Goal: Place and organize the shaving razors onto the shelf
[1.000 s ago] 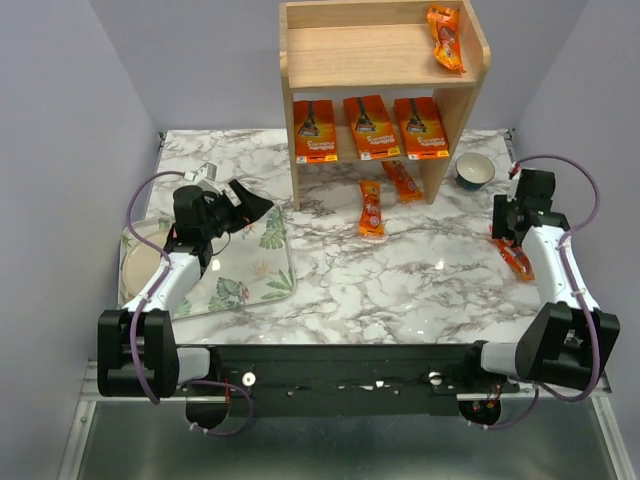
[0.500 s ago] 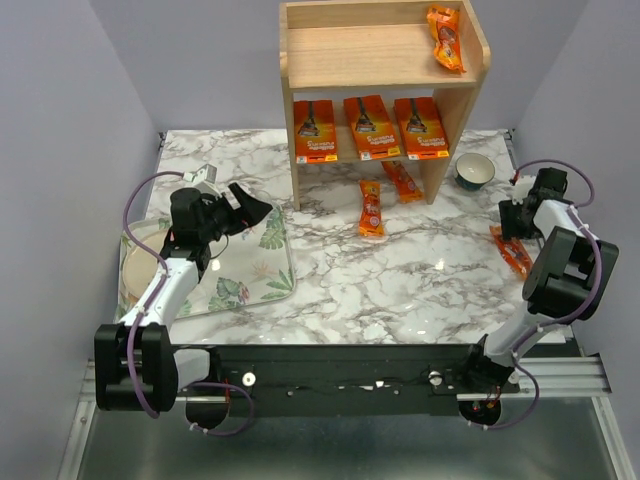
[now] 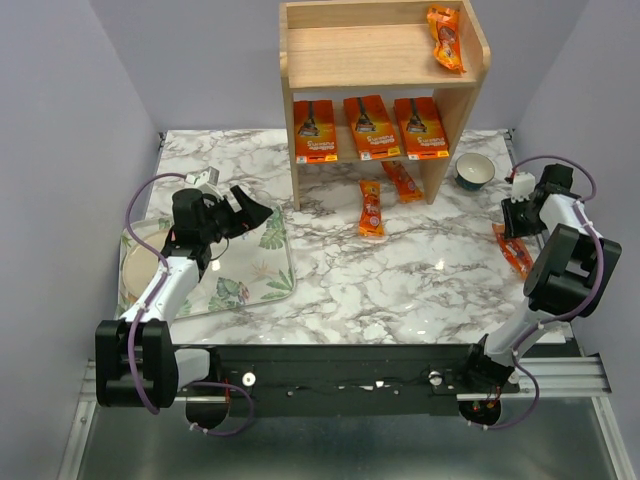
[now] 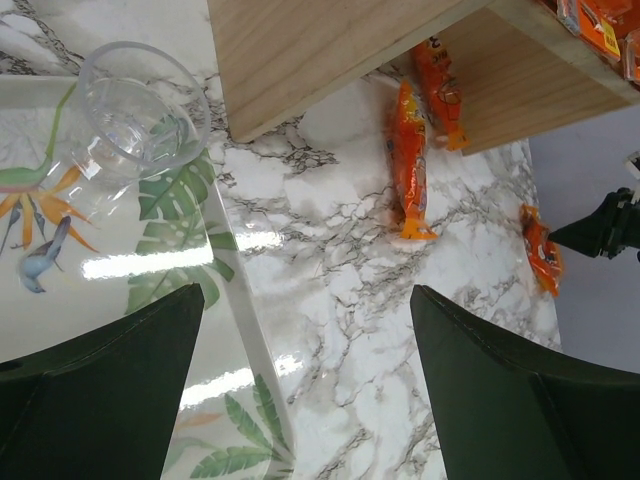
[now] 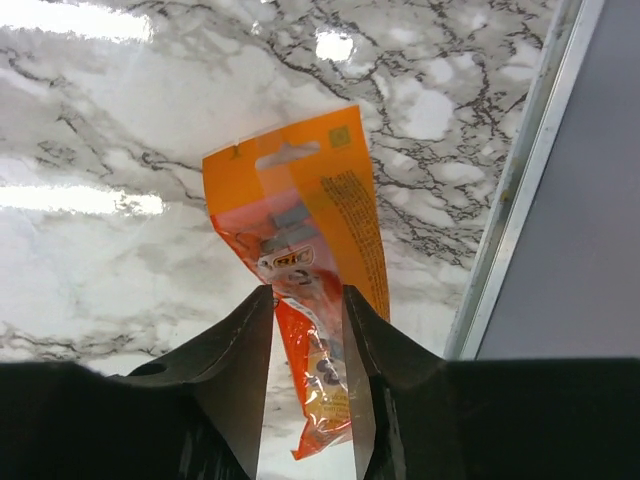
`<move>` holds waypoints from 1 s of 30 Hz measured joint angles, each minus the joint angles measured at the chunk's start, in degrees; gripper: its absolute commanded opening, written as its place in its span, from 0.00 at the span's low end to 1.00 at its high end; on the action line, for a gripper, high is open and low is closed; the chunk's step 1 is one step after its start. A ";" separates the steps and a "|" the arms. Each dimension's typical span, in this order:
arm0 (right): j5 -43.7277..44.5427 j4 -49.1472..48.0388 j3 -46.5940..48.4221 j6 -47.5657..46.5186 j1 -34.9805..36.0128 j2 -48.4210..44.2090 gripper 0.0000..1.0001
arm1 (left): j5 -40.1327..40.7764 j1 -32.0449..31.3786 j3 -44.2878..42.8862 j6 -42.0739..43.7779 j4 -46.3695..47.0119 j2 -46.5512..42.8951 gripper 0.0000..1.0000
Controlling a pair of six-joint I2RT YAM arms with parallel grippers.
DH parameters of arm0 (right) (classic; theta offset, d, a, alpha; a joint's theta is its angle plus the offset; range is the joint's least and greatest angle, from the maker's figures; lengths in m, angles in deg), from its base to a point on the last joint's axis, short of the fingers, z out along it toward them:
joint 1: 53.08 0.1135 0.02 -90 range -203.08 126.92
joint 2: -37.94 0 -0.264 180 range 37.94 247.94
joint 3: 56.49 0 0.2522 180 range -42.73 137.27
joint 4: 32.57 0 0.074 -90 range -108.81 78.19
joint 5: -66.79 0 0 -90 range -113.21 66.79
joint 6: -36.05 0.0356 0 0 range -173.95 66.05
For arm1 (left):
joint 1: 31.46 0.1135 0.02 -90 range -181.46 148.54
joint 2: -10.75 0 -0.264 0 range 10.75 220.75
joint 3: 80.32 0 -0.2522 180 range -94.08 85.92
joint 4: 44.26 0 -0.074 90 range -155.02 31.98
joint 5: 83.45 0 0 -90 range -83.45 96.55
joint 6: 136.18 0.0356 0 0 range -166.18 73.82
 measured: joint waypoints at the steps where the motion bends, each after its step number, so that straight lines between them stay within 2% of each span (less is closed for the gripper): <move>1: -0.22 0.55 0.00 -0.20 -0.02 0.00 0.52 | 0.00 0.00 0.00 -0.04 0.00 0.02 0.93; 13: 5.01 1.40 -3.10 2.62 -0.79 -4.20 0.53 | 0.00 0.00 0.02 -0.94 0.31 -0.24 0.93; 25: 8.28 2.03 -5.95 2.45 -1.18 -3.54 0.52 | -0.02 0.33 0.17 -1.29 0.79 -0.85 0.93; 28: 8.98 1.75 -6.99 2.08 -1.18 -3.54 0.49 | -0.02 0.37 0.15 -1.25 0.48 -0.85 0.93; 30: 9.22 1.31 -7.17 1.97 -1.18 -3.54 0.42 | -0.04 0.37 -0.07 -1.01 -0.22 -0.83 0.93</move>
